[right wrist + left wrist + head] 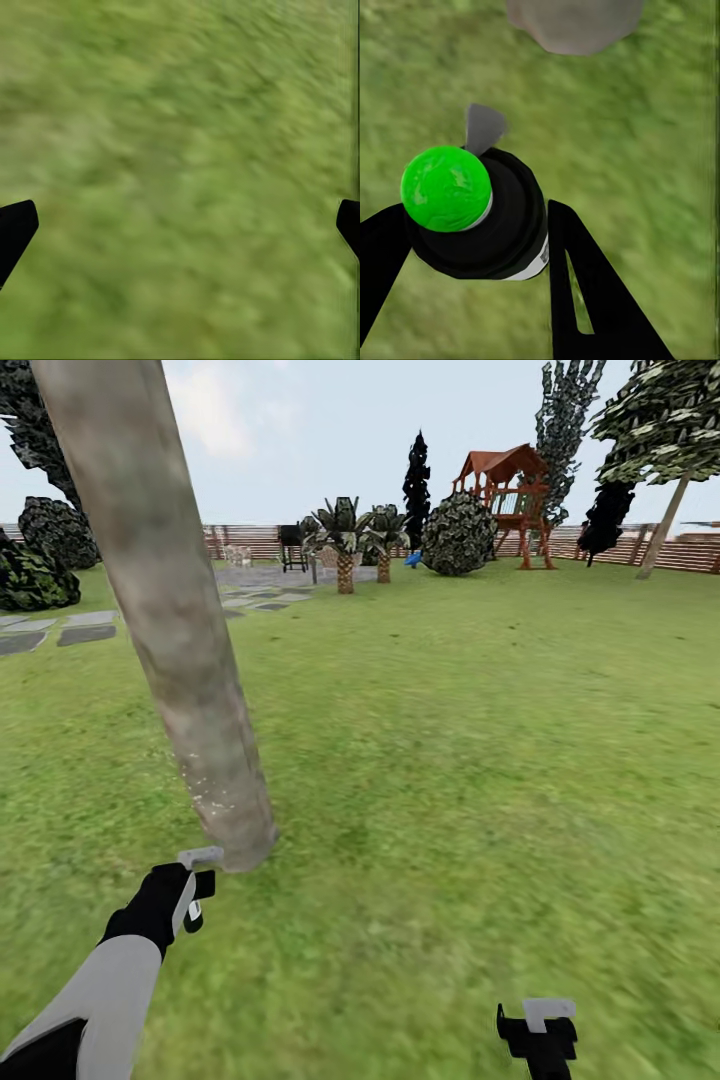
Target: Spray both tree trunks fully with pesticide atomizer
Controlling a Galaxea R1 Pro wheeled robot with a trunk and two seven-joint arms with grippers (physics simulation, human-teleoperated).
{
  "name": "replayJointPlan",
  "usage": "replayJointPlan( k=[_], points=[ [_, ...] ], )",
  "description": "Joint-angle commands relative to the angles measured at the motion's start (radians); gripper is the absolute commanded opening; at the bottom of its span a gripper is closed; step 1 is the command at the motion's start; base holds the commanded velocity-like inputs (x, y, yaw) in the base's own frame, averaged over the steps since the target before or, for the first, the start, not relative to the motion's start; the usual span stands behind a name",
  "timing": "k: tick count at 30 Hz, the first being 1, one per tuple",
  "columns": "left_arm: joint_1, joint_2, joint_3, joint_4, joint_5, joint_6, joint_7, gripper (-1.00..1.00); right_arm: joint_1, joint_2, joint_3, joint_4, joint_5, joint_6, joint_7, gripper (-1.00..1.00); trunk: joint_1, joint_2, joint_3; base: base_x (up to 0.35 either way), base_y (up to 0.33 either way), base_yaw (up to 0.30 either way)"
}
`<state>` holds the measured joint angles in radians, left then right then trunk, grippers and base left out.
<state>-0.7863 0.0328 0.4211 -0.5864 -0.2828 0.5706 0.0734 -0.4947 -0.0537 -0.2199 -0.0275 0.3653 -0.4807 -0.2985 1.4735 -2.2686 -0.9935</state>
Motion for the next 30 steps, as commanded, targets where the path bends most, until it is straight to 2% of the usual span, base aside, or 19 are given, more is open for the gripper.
replayJointPlan(
  k=[1, 6, 18, 30],
  points=[
    [-0.001, -0.001, 0.002, -0.002, -0.001, 0.005, 0.0, -1.0, -0.001, 0.0, -0.007, 0.001, 0.011, -0.002, -0.004, 1.0, 0.0, 0.0, -0.001, 0.041, -0.269, 0.0],
    [-0.001, -0.001, 0.003, -0.006, -0.001, 0.005, 0.0, -1.0, -0.001, 0.0, -0.007, 0.001, 0.011, -0.002, -0.004, 1.0, 0.0, 0.0, -0.001, 0.007, -0.273, 0.084],
    [-0.001, -0.001, 0.004, -0.011, 0.001, 0.005, 0.0, -1.0, -0.001, 0.0, -0.007, 0.001, 0.011, -0.002, -0.004, 1.0, 0.0, 0.0, -0.001, 0.038, -0.272, 0.264],
    [-0.001, -0.001, 0.004, -0.001, 0.002, 0.004, 0.0, -1.0, -0.001, 0.0, -0.007, 0.001, 0.011, -0.002, -0.004, 1.0, 0.0, 0.0, -0.001, 0.216, -0.207, 0.03]
  ],
)
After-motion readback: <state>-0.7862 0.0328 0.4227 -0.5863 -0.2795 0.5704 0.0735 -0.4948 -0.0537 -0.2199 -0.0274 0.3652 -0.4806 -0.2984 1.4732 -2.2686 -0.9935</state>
